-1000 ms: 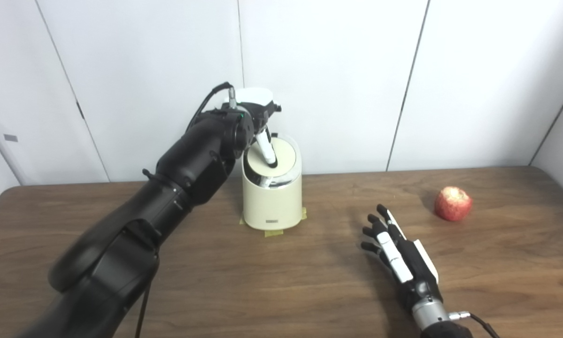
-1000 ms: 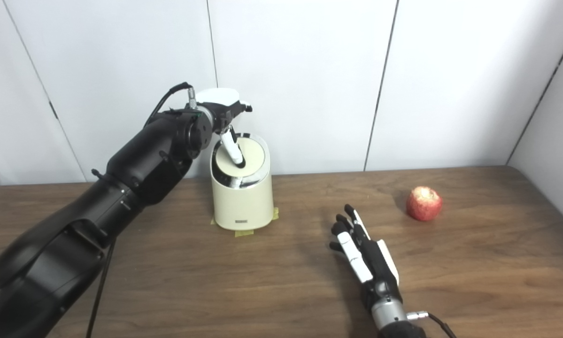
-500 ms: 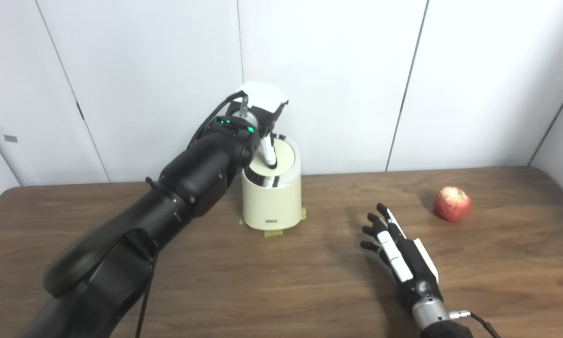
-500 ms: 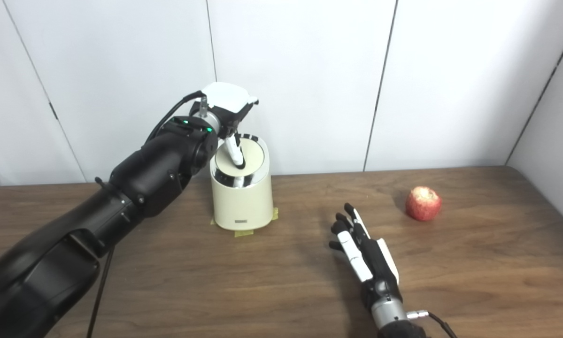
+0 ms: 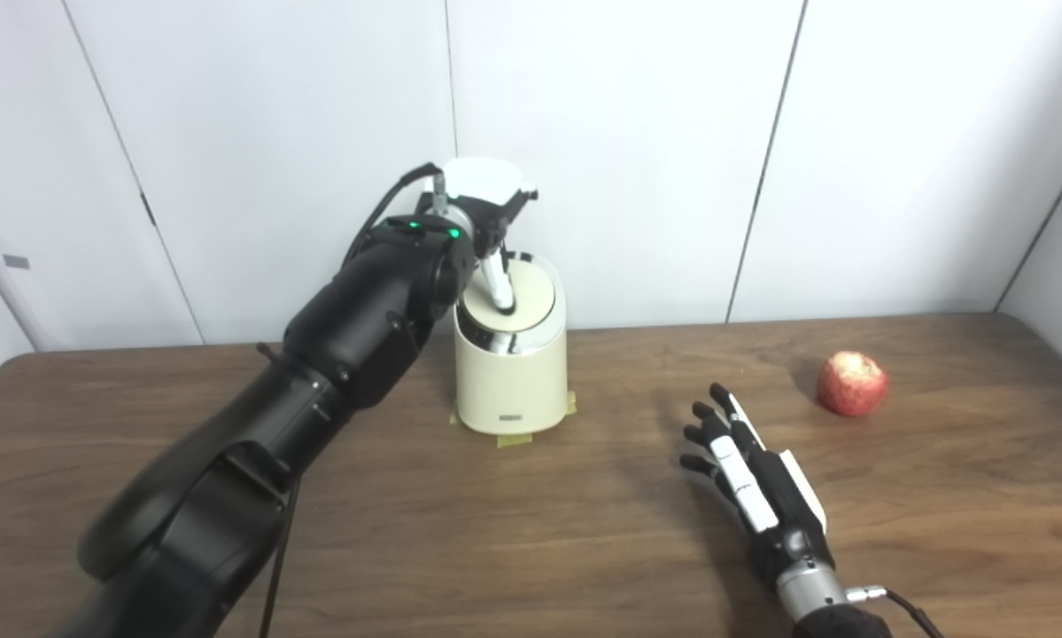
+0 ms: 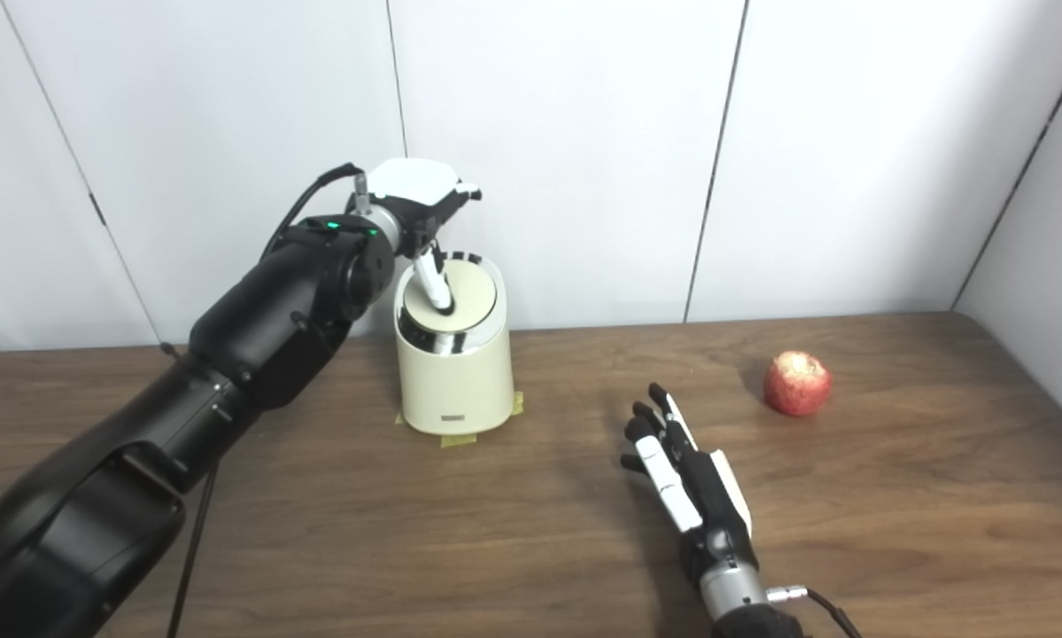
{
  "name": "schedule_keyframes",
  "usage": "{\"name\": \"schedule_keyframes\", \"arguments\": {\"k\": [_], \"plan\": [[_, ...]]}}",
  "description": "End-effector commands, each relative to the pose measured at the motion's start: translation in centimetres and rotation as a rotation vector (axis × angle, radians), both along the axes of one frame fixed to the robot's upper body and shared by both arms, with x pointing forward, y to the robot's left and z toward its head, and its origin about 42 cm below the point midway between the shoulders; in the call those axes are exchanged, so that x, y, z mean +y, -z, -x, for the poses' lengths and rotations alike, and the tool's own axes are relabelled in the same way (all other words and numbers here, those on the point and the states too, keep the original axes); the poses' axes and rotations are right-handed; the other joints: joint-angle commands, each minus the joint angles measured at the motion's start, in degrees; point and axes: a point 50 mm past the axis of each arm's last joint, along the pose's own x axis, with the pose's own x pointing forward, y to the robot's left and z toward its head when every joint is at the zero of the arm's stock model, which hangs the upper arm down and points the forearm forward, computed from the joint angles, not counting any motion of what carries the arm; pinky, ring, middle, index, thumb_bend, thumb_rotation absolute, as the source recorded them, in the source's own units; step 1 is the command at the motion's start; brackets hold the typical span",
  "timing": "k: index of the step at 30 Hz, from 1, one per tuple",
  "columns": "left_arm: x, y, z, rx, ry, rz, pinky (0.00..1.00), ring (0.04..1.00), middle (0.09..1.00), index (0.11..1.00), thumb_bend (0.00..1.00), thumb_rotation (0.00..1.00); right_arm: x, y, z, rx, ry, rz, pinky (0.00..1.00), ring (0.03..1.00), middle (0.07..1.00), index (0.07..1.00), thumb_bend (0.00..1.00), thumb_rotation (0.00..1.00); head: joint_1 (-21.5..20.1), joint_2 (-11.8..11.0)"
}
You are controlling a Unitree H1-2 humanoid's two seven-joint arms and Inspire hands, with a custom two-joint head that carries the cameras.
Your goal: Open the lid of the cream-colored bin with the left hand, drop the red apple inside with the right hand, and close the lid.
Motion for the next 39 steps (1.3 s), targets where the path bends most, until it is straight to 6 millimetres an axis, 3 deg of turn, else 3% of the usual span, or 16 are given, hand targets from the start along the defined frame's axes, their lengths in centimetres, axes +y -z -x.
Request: {"name": "schedule_keyframes", "arguments": {"k": [1,3,5,11,16,20,22,26,28,32,35,39], "plan": [[0.6,-4.5,0.3,-0.2,0.036,0.061,1.0,0.975,0.944,0.929,0.86,0.19,0.2,-1.9,-0.7,-0.082,-0.005,0.003,0.79,0.889,0.935,0.971,0.55,0.85,-0.1,0.0],[1.2,-4.7,0.4,-0.24,0.043,0.105,0.99,0.963,0.932,0.92,0.79,0.25,0.2,-1.9,-0.7,-0.084,-0.005,0.006,0.78,0.888,0.933,0.97,0.55,0.85,-0.2,0.1],[1.9,-4.8,0.6,-0.291,0.04,0.185,0.94,0.942,0.919,0.896,0.72,0.25,0.2,-2.0,-0.7,-0.084,-0.007,0.003,0.78,0.893,0.936,0.973,0.54,0.86,-0.1,0.2],[4.4,-4.7,1.2,-0.369,0.056,0.437,0.87,0.911,0.897,0.855,0.63,0.21,0.2,-2.1,-0.6,-0.086,-0.003,-0.003,0.78,0.893,0.933,0.973,0.55,0.85,-0.3,0.5],[6.6,-3.9,2.4,-0.323,0.025,0.664,0.73,0.871,0.899,0.876,0.56,0.29,0.1,-2.2,-0.6,-0.09,-0.002,-0.01,0.78,0.895,0.936,0.973,0.53,0.84,-0.4,0.7],[9.4,-0.6,4.1,-0.231,-0.022,0.723,0.74,0.869,0.899,0.894,0.56,0.33,0.2,-2.3,-0.8,-0.09,-0.001,-0.02,0.78,0.892,0.935,0.971,0.53,0.84,-0.6,0.6],[10.8,1.6,4.9,-0.197,-0.047,0.767,0.78,0.871,0.895,0.893,0.54,0.3,0.2,-2.4,-0.8,-0.093,-0.001,-0.019,0.78,0.892,0.933,0.971,0.53,0.84,-0.5,0.6],[13.9,5.9,6.4,-0.108,-0.114,0.96,0.76,0.849,0.885,0.889,0.47,0.28,0.1,-2.4,-0.8,-0.095,0.004,-0.023,0.78,0.889,0.93,0.972,0.54,0.84,-0.4,0.5],[15.2,7.7,7.8,-0.079,-0.142,1.03,0.77,0.849,0.878,0.884,0.44,0.32,0.0,-2.4,-0.8,-0.096,0.007,-0.024,0.78,0.888,0.928,0.969,0.54,0.84,-0.2,0.6],[16.8,10.9,10.6,-0.019,-0.171,1.144,0.83,0.887,0.894,0.907,0.38,0.42,0.0,-2.4,-0.9,-0.097,0.006,-0.047,0.79,0.894,0.93,0.963,0.55,0.82,-0.2,0.3],[17.6,12.8,12.1,0.02,-0.171,1.189,0.8,0.877,0.892,0.904,0.35,0.41,-0.1,-2.5,-1.0,-0.097,0.004,-0.052,0.79,0.895,0.933,0.965,0.56,0.81,-0.1,0.2],[18.7,15.2,13.8,0.077,-0.19,1.262,0.83,0.892,0.918,0.926,0.34,0.46,-0.2,-2.5,-1.0,-0.096,0.012,-0.062,0.81,0.901,0.939,0.965,0.54,0.8,-0.1,0.1]]}}
